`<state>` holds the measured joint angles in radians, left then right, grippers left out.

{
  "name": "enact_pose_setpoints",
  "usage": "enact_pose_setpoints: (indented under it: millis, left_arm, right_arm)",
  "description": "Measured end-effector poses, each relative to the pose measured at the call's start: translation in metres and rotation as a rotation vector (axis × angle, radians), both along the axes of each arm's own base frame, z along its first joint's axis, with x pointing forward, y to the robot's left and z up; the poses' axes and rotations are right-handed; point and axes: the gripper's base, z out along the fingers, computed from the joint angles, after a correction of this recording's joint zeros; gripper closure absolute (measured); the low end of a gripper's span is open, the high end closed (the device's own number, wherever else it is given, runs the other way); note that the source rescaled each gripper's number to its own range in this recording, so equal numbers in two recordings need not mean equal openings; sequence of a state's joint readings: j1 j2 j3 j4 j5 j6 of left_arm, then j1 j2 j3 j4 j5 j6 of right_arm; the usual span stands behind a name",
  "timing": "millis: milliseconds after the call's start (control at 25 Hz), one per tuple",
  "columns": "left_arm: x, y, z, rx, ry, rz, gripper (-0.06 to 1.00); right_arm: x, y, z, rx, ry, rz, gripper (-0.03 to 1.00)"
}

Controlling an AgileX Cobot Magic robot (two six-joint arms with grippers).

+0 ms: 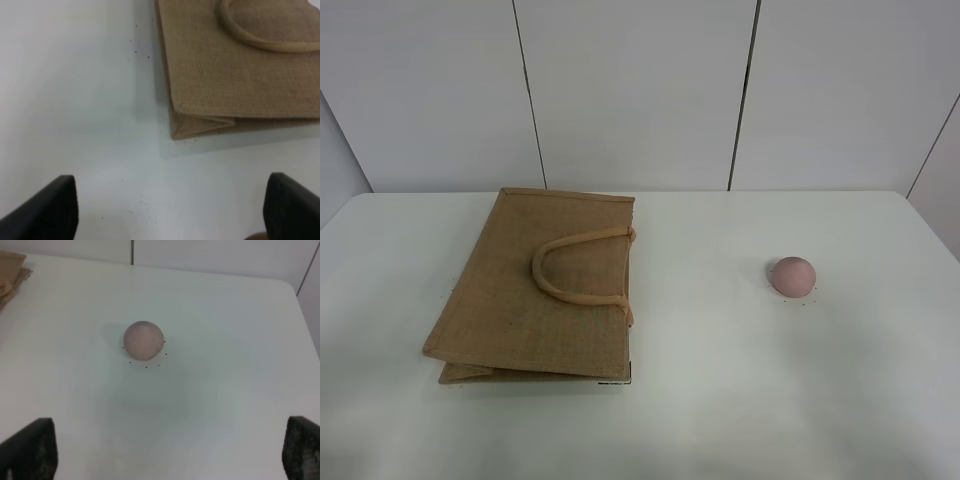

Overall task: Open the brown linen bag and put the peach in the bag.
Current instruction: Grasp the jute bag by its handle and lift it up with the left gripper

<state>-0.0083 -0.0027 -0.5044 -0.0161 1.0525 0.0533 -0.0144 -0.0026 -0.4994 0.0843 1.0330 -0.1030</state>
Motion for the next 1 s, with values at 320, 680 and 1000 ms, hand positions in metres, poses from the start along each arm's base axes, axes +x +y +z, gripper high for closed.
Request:
enact_pose_setpoints:
  millis: [320,680,1000]
  left_arm:
    - [0.000,0.000,0.000,0.000,-0.001,0.000,-0.06]
    - [0.050,0.000,0.053,0.002,0.190,0.000,-0.06]
    - [0.179,-0.001,0.075,0.004,0.428,0.005,-0.06]
  right_arm:
    - [0.000,0.000,0.000,0.000,0.000,0.000,-0.03]
    - [0.000,0.000,0.000,0.000,0.000,0.000,-0.03]
    - [0.000,0.000,0.000,0.000,0.000,0.000,-0.03]
